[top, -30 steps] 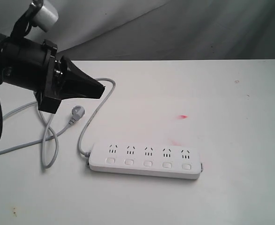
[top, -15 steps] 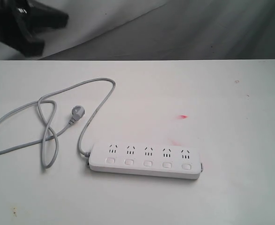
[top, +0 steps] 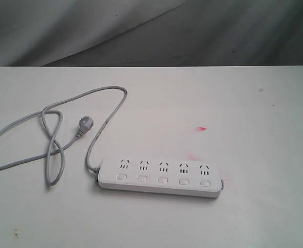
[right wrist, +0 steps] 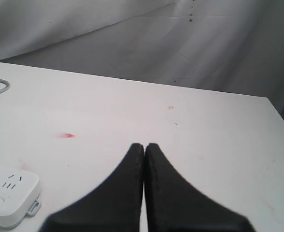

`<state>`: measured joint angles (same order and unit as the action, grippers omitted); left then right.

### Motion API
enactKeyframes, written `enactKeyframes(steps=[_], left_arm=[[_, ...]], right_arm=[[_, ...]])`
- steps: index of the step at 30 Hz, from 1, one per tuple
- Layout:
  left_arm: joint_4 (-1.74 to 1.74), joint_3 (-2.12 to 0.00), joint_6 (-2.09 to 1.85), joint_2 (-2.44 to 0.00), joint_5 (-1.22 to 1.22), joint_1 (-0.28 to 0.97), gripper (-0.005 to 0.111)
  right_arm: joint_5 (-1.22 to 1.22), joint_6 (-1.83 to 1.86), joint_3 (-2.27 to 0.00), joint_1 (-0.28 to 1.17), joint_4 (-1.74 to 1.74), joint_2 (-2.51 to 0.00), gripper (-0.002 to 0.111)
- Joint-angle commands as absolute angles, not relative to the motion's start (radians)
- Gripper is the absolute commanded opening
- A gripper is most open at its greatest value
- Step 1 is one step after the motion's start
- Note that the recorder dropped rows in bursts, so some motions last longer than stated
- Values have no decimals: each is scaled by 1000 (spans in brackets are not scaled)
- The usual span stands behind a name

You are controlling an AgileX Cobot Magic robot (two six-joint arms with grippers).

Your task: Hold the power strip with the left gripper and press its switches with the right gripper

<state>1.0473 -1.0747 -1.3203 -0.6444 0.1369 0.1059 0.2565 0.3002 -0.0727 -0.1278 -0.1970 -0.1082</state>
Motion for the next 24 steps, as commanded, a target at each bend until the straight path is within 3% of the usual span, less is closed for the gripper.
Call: enactKeyframes(steps=[1, 8, 11, 16, 24], left_arm=[[1052, -1075, -1311, -508, 92, 104, 0], [905, -1073, -1269, -456, 91, 104, 0], [612, -1023, -950, -426, 82, 104, 0], [182, -849, -420, -337, 67, 104, 0], [119, -512, -311, -206, 94, 104, 0]], right_arm=[[252, 298, -67, -128, -190, -109, 0], [252, 298, -67, -128, -190, -109, 0], [252, 298, -67, -128, -190, -109, 0], [252, 298, -67, -128, -190, -109, 0], [252, 298, -67, -128, -190, -109, 0]])
